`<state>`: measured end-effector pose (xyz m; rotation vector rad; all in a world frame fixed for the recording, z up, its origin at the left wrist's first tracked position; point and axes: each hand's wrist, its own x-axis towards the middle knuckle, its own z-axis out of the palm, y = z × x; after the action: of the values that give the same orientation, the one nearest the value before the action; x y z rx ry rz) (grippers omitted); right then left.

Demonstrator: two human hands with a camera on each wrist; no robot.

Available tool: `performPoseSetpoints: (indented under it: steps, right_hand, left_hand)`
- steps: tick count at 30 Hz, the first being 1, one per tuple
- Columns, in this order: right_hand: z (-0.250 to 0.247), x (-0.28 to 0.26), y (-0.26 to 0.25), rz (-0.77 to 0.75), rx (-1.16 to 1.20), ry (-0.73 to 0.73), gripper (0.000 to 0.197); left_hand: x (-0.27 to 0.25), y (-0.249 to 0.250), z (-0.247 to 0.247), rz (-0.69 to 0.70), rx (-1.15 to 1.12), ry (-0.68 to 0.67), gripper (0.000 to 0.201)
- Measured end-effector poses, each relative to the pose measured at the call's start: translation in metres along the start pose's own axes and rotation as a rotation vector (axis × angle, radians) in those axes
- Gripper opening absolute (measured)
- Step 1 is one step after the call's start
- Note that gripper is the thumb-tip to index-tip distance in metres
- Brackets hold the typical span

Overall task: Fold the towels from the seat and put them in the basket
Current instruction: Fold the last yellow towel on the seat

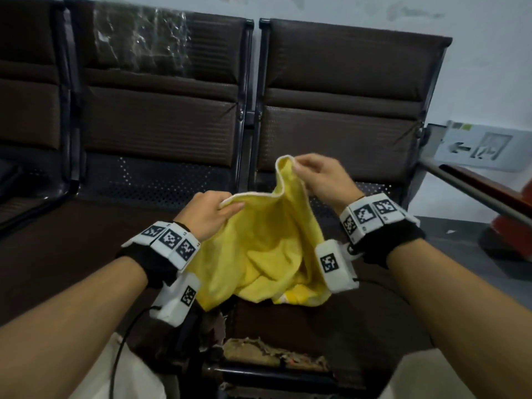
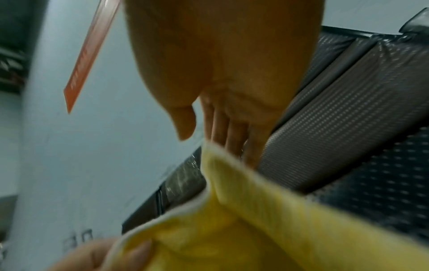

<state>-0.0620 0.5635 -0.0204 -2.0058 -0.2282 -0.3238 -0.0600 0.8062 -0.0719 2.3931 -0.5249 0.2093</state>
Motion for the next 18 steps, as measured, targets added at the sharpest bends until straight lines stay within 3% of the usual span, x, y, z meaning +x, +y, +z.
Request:
performPoseSetpoints:
  steps: [2, 8, 12, 14, 16, 18]
  right_hand:
    - [0.011, -0.008, 0.029, 0.122, -0.067, -0.232, 0.02]
    - [-0.005, -0.043, 0.1, 0.36, -0.613, -0.41, 0.042]
    - [-0.007, -0.059, 0.117, 0.563, -0.881, -0.653, 0.073]
    - [-0.007, -0.066, 0.12, 0.561, -0.994, -0.759, 0.08]
    - [-0.007, -0.068, 0.118, 0.473, -1.033, -0.754, 0.06]
    - [-0.014, -0.066, 0.108, 0.367, -0.912, -0.591, 0.027]
  left_hand:
    - [0.003, -0.002, 0.012, -0.022, 0.022, -0.055, 0.042]
    - [0.011, 0.006, 0.037, -0.058, 0.073, -0.187, 0.051]
    - [0.011, 0.012, 0.044, -0.131, 0.082, -0.258, 0.031]
    - [0.01, 0.014, 0.048, -0.181, 0.074, -0.316, 0.02]
    - [0.009, 0.017, 0.049, -0.222, 0.069, -0.381, 0.018]
    - [0.008, 0.019, 0.049, -0.221, 0.095, -0.414, 0.02]
